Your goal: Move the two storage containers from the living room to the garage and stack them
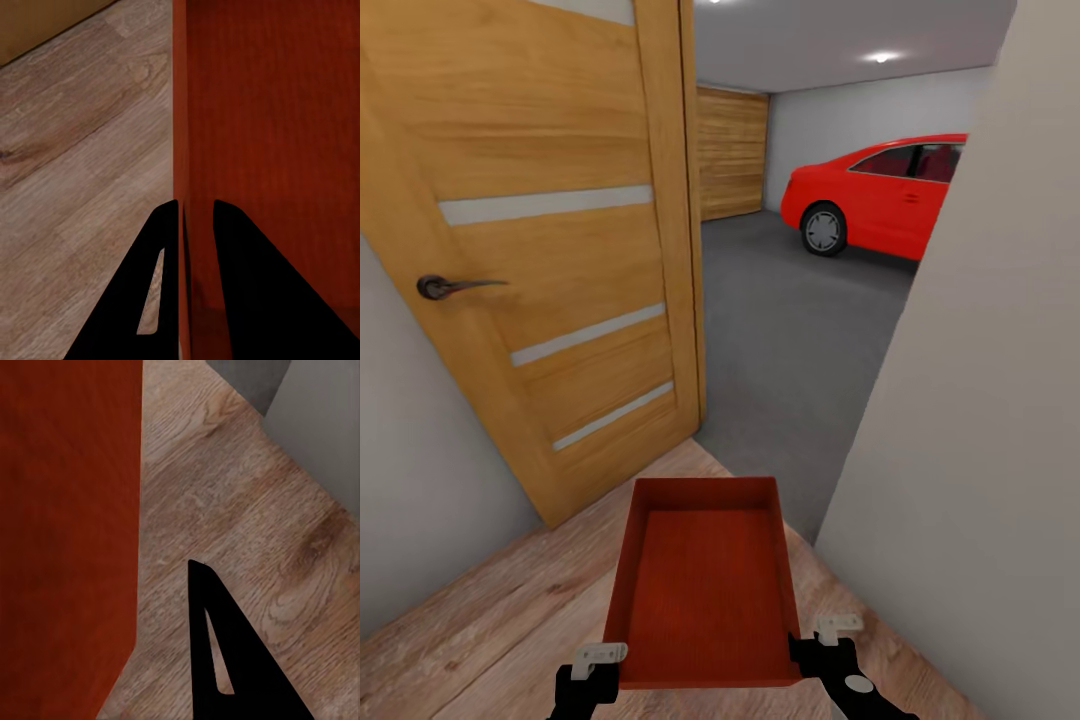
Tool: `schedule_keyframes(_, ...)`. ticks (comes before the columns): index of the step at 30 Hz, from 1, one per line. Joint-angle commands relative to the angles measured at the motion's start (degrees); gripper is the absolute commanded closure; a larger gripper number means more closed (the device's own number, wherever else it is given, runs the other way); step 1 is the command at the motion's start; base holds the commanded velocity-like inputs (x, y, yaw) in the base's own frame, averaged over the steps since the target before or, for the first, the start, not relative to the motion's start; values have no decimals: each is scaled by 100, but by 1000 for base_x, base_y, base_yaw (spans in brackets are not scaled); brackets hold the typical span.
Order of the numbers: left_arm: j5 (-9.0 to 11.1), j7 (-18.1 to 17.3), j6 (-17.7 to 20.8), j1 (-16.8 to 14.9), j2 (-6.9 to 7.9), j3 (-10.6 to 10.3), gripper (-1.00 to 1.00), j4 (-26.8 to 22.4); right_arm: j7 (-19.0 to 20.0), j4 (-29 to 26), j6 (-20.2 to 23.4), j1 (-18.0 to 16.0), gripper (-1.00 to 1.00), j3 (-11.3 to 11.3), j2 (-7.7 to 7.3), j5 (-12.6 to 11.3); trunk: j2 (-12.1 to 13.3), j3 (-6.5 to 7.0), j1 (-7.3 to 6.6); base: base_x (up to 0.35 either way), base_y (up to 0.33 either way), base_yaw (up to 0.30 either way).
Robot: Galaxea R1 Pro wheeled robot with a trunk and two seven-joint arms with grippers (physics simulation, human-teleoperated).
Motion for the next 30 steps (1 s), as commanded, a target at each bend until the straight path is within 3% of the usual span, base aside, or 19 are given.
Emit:
schedule_keyframes(1, 46, 46, -16, -5, 3, 99, 100, -8, -65, 8, -20, -4, 100, -40, -86, -5, -2, -4, 1, 153, 45, 0)
schedule_keyframes(19, 45, 46, -16, -5, 3, 100, 100, -6, -65, 8, -20, -4, 100, -40, -81, -5, -2, -4, 1, 229, 159, 0)
schedule_keyframes(30, 45, 46, -16, -5, 3, 98, 100, -6, -65, 8, -20, -4, 100, -40, -82, -5, -2, -2, 1, 94, 20, -23)
